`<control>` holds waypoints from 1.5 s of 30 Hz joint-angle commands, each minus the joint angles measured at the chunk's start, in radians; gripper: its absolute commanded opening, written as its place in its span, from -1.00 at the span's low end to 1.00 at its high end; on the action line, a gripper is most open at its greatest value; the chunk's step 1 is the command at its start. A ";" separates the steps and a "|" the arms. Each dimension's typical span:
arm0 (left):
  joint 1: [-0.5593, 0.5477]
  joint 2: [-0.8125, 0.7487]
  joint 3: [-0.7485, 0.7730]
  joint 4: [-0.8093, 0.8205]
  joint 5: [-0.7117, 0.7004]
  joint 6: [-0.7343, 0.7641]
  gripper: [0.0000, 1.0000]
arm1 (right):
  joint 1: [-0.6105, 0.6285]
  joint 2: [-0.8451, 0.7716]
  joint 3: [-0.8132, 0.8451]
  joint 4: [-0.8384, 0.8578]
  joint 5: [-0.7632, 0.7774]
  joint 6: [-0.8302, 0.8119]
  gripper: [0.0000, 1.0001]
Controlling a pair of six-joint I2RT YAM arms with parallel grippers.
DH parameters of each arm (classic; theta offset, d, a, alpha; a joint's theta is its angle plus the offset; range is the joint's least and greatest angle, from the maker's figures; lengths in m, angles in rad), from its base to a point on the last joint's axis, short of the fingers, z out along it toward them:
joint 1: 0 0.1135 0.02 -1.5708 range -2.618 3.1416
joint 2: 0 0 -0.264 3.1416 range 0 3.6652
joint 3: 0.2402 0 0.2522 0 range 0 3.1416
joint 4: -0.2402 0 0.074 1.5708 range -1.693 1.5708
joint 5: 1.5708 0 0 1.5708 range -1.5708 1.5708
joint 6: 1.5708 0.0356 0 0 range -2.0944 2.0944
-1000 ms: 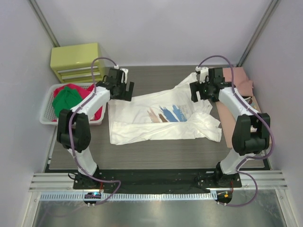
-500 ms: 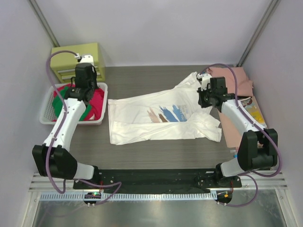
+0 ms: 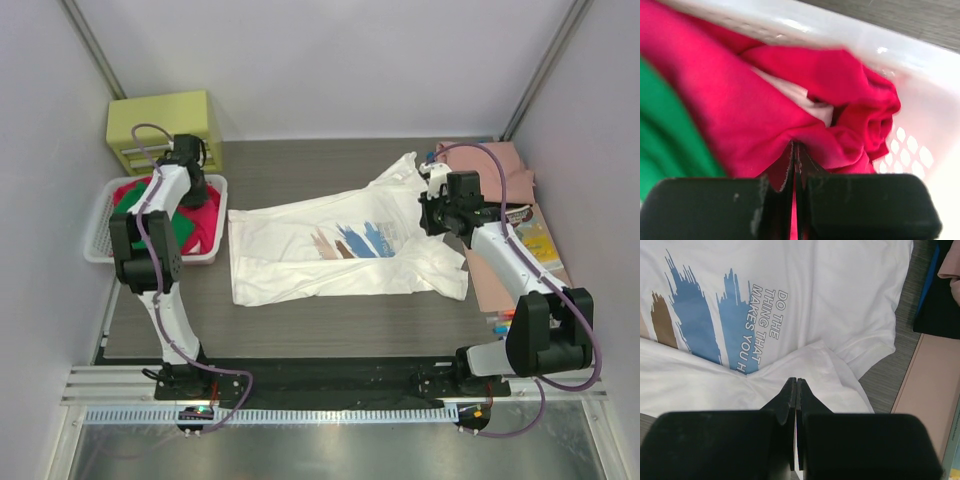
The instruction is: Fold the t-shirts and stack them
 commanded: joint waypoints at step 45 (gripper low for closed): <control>0.070 -0.558 -0.261 0.161 0.243 0.176 -0.99 | 0.000 -0.025 -0.036 0.040 -0.010 -0.017 -0.98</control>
